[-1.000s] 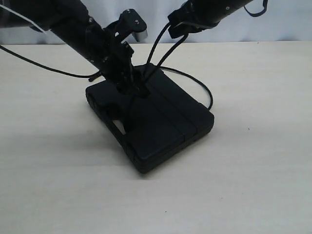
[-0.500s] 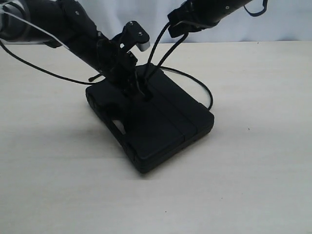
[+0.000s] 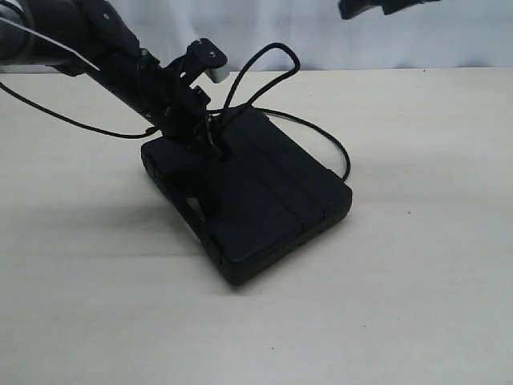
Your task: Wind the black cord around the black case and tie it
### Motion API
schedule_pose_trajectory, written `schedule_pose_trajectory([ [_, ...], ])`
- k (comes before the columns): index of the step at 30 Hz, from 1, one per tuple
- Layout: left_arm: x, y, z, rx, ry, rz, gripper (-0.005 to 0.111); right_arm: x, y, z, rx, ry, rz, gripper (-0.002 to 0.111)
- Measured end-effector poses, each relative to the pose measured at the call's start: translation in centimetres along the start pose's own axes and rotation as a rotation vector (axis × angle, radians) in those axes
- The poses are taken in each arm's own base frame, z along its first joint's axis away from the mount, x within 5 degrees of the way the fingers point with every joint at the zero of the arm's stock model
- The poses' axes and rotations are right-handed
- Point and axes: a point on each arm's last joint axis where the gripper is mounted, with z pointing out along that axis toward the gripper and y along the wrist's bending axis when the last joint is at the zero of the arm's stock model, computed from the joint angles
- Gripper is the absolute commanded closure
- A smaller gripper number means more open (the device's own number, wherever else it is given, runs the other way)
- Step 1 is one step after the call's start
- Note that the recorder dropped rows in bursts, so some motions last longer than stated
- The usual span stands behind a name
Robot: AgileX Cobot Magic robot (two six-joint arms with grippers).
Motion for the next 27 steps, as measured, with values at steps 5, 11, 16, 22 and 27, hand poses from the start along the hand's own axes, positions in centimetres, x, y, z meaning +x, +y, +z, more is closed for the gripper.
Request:
schedule_pose_trajectory([
  [5, -0.3, 0.0, -0.1, 0.048, -0.069, -0.011, 0.107, 2.3, -3.9, 7.6, 0.017, 0.116, -0.115, 0.049],
  [11, -0.6, -0.4, -0.1, 0.088, -0.1, -0.045, 0.107, 2.9, -3.8, 17.4, -0.138, 0.106, -0.404, 0.049],
  [16, -0.6, -0.4, -0.1, 0.098, -0.098, -0.074, 0.107, 2.3, -3.5, 21.8, -0.088, -0.007, -0.582, 0.049],
  [22, -0.6, -0.5, -0.2, 0.1, -0.096, -0.085, 0.107, 3.2, -0.5, 26.0, -0.063, -0.051, -0.617, 0.062],
  [27, -0.6, -0.5, -0.2, 0.1, -0.096, -0.085, 0.107, 3.5, -1.2, 26.4, -0.005, -0.02, -0.532, 0.062],
])
